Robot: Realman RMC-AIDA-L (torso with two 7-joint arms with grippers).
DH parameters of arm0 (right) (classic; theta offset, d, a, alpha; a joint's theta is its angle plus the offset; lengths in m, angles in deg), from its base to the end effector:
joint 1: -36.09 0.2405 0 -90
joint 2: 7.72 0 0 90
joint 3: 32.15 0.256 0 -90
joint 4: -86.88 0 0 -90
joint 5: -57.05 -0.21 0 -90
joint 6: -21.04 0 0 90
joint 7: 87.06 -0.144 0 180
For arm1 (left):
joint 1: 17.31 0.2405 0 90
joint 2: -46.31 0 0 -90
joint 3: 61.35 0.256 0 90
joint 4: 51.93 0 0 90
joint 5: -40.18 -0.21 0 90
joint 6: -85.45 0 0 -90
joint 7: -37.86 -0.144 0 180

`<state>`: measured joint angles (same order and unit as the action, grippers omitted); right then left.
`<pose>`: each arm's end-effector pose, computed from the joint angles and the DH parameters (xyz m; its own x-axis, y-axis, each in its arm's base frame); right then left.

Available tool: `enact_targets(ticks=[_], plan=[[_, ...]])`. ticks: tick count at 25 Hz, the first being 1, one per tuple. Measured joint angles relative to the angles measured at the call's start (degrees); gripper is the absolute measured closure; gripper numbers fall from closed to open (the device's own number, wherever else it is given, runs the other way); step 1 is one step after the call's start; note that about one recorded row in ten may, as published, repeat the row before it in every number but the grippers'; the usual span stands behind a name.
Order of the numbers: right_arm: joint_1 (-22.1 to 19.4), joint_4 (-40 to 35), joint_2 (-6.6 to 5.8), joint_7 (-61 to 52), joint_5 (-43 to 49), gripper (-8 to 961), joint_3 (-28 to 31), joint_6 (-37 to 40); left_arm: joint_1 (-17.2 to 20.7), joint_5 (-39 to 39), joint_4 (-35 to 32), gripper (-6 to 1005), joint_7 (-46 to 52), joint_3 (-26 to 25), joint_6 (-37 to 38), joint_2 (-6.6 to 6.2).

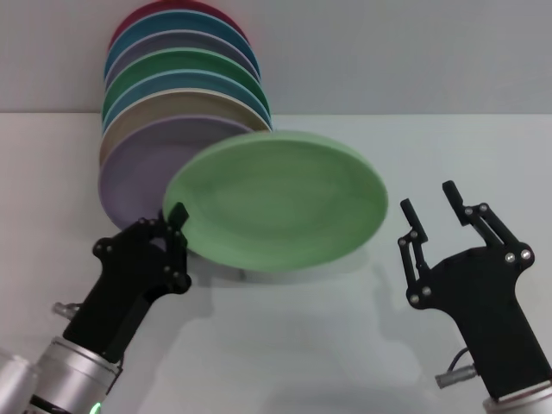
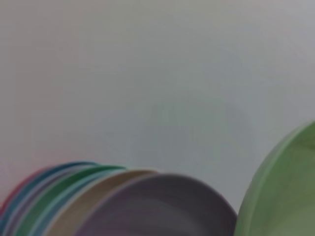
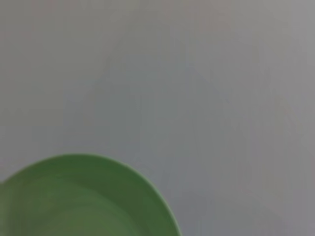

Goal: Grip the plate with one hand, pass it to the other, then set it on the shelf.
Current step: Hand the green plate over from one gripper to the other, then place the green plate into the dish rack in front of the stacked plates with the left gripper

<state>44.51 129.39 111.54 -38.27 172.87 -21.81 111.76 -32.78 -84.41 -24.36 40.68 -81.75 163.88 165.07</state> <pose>0.2156 0.1947 -0.0790 0.8185 0.4451 -0.3632 -0.3298 -0.1536 -0.9315 -0.2578 0.2500 -0.0804 0.5738 -0.1116 0.8113 0.6858 -0.4760 -0.5505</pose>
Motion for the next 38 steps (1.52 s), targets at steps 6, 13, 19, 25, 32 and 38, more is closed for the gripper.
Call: enact_targets(ticks=[6, 13, 19, 25, 32, 38], plan=[[0.6, -1.2, 0.00, -0.1, -0.2, 601, -1.9, -1.3, 1.0, 0.0, -0.3, 954, 0.1, -1.1, 6.8, -0.20], [1.2, -2.4, 0.14, -0.2, -0.5, 600, -1.3, -3.7, 0.9, -0.4, -2.9, 953, -0.2, -5.1, 13.0, -0.36], [1.3, -3.0, 0.18, -0.2, -0.8, 600, -0.6, -4.2, -0.4, -0.5, -8.6, 953, -0.2, -7.8, 13.3, -0.40], [1.6, -3.6, 0.27, -0.2, -1.4, 600, 0.7, -4.3, -0.3, -0.5, -10.5, 952, -0.1, -7.3, 12.7, -0.32], [2.3, -4.1, 0.28, 0.1, -2.6, 600, 1.5, -4.4, -0.4, -0.6, -12.1, 951, -0.1, -6.2, 9.2, -0.14], [2.6, -4.3, 0.31, 0.2, -2.6, 600, 1.7, -4.4, -0.7, -0.6, -12.7, 950, -0.5, -6.0, 5.7, -0.10]])
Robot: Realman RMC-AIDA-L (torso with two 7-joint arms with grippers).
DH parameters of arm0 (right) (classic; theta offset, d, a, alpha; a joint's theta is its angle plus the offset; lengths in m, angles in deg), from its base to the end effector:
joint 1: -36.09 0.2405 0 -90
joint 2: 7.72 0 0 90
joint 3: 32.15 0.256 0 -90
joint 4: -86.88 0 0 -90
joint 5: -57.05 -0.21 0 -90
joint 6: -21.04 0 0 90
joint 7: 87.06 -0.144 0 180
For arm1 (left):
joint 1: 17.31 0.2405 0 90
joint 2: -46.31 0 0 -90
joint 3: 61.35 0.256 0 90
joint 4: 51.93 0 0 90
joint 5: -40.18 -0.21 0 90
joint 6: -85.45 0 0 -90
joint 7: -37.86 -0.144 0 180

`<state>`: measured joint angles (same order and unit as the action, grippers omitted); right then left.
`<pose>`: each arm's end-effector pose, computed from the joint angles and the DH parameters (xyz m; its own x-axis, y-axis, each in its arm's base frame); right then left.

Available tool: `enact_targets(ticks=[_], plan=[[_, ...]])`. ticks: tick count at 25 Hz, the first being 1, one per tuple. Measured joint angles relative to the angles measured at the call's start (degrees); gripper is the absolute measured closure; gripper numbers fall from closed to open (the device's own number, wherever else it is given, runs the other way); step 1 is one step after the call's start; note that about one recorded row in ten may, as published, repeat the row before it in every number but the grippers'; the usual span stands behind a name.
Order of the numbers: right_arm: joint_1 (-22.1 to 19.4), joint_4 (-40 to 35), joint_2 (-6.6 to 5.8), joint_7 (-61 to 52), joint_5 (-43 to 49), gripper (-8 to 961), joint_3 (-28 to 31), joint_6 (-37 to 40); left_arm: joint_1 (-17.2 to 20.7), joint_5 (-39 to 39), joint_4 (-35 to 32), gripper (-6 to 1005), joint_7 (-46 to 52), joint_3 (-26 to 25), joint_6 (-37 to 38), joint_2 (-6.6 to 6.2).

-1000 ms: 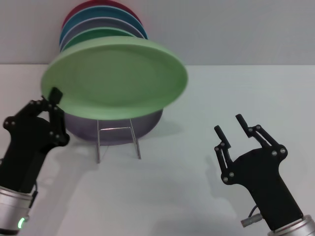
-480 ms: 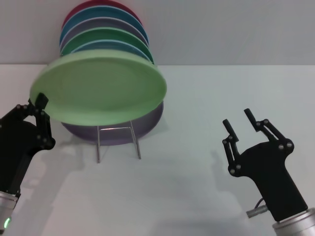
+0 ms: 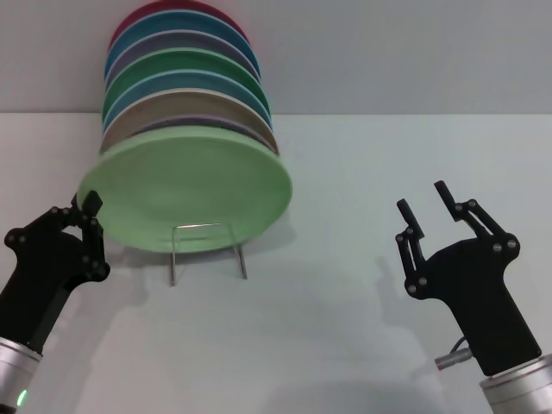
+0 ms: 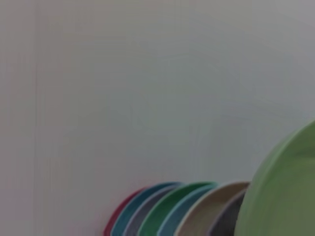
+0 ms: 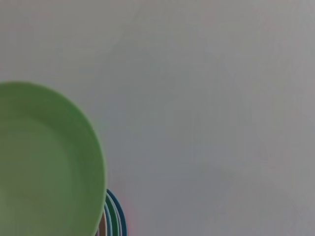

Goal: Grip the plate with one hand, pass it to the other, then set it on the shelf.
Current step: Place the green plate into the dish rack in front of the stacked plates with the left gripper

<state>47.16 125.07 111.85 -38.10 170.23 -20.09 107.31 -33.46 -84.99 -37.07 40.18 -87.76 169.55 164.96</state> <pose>0.2319 0.2153 -0.0828 0.8707 0.3945 -0.2938 -0.2521 -0.1550 -0.9552 -0.3023 0.2603 -0.0386 0.6970 -0.2082 0.6862 0.6036 -0.3464 -0.7181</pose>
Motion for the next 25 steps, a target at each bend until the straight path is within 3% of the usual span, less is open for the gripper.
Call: enact_targets(ticks=[6, 25], plan=[[0.4, -0.4, 0.04, -0.2, -0.1, 600, 0.1, -0.1, -0.6, 0.0, 0.3, 949, 0.0, 0.0, -4.2, 0.07], [1.0, -0.7, 0.05, -0.3, -0.1, 599, 0.6, -0.2, -1.0, 0.0, 0.5, 914, -0.1, 1.0, -6.6, 0.04]])
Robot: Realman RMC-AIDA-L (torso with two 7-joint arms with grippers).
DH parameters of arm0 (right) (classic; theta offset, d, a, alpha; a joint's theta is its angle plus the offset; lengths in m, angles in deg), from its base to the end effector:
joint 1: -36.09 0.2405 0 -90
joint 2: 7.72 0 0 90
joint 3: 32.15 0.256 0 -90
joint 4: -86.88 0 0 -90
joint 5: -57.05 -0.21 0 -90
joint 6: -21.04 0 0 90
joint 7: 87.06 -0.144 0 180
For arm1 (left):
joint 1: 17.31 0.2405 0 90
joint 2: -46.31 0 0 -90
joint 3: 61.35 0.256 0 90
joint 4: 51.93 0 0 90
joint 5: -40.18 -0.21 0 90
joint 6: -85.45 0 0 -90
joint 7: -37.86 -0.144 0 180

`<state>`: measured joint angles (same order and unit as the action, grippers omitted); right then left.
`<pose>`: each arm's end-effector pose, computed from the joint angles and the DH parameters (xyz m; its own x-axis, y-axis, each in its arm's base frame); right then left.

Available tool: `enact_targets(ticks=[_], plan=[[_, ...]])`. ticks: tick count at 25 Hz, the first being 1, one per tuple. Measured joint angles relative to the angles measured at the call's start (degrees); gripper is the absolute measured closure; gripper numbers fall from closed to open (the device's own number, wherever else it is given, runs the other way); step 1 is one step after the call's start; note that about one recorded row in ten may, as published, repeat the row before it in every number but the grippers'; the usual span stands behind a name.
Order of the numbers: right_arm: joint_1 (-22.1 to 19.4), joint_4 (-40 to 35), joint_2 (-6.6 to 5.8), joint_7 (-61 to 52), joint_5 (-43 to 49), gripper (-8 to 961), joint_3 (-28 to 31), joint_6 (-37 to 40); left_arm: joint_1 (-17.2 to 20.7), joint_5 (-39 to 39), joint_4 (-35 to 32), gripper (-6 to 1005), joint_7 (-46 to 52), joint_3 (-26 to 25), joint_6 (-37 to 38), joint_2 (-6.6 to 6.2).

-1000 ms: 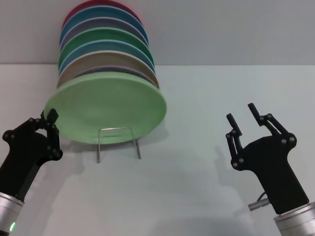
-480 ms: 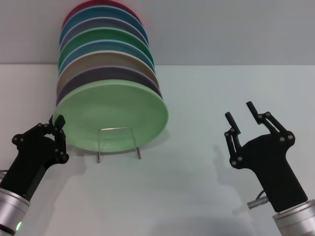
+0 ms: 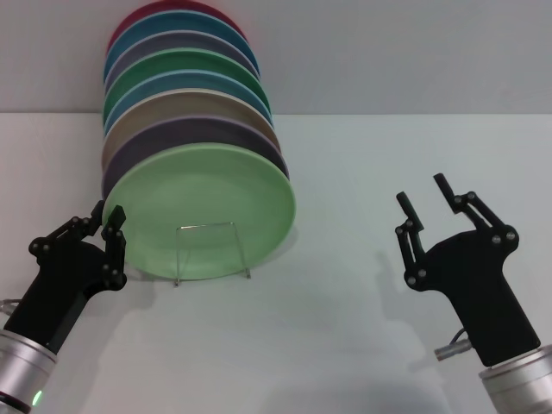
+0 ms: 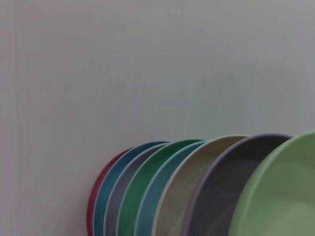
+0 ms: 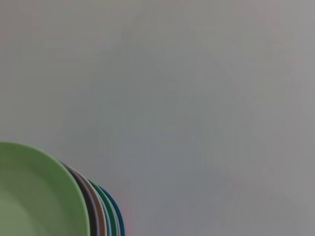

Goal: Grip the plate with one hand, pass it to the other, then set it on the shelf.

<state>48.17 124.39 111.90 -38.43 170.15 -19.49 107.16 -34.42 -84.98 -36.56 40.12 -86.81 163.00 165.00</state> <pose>0.2313 0.2214 -0.0815 0.8689 0.4028 -0.2876 -0.2466 -0.1514 -0.9572 -0.3069 0.2669 -0.0528 0.7308 -0.1136 0.6730 0.5978 -0.3692 -0.7115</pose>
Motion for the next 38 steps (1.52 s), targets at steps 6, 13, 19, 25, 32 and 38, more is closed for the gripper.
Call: enact_targets(ticks=[6, 13, 19, 25, 32, 38], plan=[[0.8, -0.2, 0.00, -0.1, -0.4, 599, 3.2, -1.5, 2.6, 0.2, -0.5, 873, -0.1, -0.3, 3.9, -0.20], [3.2, -1.2, -0.16, -1.6, -6.1, 599, 4.2, -2.0, 6.5, 0.2, -0.5, 801, -0.2, -0.6, 8.8, -0.18], [4.8, -4.0, -0.20, -10.3, -9.8, 599, 7.4, -2.2, 8.9, 0.5, 0.1, 532, 0.5, -1.6, 12.2, -0.13], [5.5, -8.2, -0.31, -23.0, -10.4, 599, 10.7, -3.3, 8.7, 0.5, -0.4, 334, 3.8, -6.7, 11.9, -0.13], [8.2, -16.0, -0.66, -41.2, -10.3, 578, 11.4, -7.5, 8.2, 0.5, -1.0, 168, 6.2, -11.2, 11.2, -0.21], [9.8, -20.4, -0.57, -46.6, -10.2, 401, 11.5, -7.3, 7.5, 0.5, -1.2, 171, 6.7, -11.8, 10.8, -0.18]])
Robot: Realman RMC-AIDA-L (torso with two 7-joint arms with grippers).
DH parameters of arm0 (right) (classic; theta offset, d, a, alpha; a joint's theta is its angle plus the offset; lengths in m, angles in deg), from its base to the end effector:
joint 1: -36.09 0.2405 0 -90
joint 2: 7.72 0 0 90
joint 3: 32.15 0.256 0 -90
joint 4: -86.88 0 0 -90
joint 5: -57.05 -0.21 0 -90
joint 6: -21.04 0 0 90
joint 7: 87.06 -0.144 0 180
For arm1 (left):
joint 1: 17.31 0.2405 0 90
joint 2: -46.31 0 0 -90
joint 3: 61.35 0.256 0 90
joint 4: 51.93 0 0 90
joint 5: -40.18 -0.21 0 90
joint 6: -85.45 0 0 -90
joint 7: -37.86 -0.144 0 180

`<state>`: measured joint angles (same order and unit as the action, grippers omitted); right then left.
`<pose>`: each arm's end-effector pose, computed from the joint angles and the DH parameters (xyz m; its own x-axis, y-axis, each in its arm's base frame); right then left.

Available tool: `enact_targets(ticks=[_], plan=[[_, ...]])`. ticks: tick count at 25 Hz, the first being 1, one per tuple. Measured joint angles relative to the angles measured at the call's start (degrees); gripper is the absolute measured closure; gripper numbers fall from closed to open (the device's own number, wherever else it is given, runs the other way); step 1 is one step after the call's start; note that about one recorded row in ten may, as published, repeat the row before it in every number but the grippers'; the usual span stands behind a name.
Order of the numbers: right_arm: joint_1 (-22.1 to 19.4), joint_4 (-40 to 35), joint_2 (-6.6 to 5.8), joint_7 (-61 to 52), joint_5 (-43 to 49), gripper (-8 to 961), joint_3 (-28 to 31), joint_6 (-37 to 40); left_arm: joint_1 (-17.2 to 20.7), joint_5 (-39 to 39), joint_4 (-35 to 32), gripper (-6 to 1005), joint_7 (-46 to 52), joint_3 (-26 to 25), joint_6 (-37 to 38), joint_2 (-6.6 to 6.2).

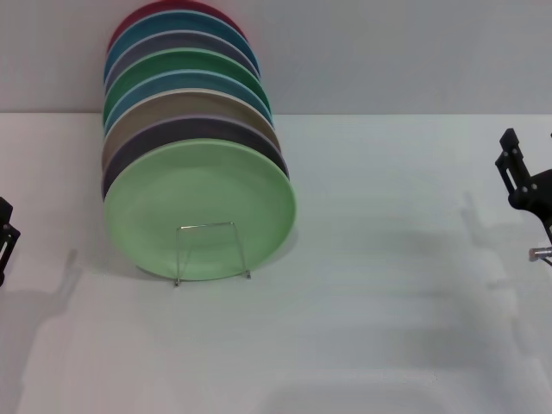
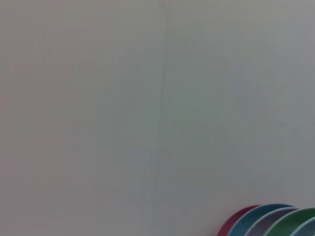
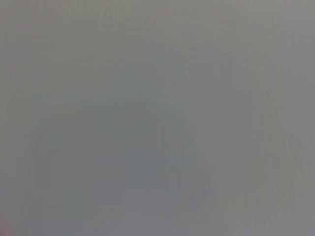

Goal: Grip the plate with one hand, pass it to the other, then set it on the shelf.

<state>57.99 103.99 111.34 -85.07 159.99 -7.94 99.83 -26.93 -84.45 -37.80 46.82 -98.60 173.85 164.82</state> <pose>0.3066 0.3029 -0.0204 0.6856 0.1919 -0.7022 -0.6997 -0.0925 -0.7084 -0.3397 0.2340 -0.0003 0.6223 -0.2307 0.7480 0.7460 -0.1147 -0.6560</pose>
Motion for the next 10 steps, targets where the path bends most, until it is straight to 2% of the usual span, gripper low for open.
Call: enact_targets(ticks=[5, 10], plan=[[1.7, -1.8, 0.00, -0.1, 0.1, 294, 0.0, -0.2, -0.8, 0.0, 0.0, 174, -0.4, -1.4, -2.2, 0.23], [2.7, -3.1, -0.03, -0.1, 0.1, 294, 0.2, -0.1, -0.9, 0.1, 0.1, 184, -0.3, -3.2, -3.2, 0.29]])
